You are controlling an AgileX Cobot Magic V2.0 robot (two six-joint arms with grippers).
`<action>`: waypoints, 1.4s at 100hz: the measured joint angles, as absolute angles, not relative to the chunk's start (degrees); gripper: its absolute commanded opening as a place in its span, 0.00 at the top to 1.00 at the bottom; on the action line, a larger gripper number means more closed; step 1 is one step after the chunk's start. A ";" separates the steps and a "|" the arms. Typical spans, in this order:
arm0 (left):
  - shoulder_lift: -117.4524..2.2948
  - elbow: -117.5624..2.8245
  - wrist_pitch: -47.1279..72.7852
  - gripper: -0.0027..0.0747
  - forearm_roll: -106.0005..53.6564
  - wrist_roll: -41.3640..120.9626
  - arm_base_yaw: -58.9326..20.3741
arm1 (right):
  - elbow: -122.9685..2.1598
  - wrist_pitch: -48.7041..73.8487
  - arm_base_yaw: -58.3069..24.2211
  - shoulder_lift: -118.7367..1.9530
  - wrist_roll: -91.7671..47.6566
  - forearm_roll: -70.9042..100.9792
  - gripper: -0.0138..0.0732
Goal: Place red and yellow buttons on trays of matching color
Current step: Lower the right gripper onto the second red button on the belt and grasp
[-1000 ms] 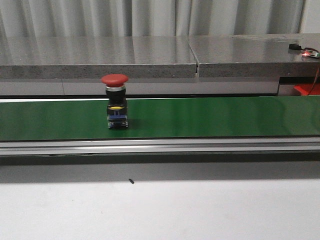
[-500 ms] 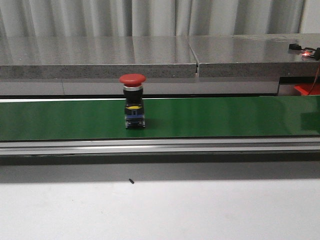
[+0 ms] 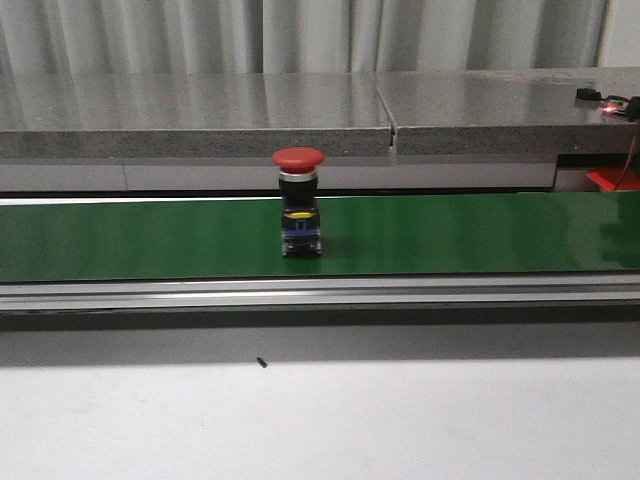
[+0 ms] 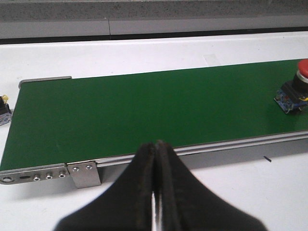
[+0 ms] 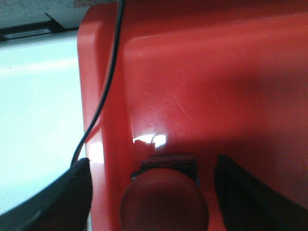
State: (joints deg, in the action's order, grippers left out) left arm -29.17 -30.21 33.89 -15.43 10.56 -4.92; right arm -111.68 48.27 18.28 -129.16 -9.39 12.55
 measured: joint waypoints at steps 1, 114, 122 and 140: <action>-29.17 -30.21 33.89 0.99 -15.43 10.56 -4.92 | -111.68 48.15 18.28 -129.16 -9.39 12.55 0.21; -29.17 -30.21 33.89 0.99 -15.43 10.56 -4.92 | -104.17 55.47 8.76 -101.47 -9.48 12.92 0.22; -29.17 -30.21 33.89 0.99 -15.43 10.56 -4.92 | -101.31 55.47 7.54 -99.41 -9.48 13.04 0.22; -29.17 -30.21 33.89 0.99 -15.43 10.56 -4.92 | -94.29 55.47 3.91 -94.23 -9.48 13.42 0.22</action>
State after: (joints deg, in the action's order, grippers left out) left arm -29.17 -30.21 33.89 -15.43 10.56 -4.92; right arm -94.29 55.47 3.91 -94.23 -9.48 13.42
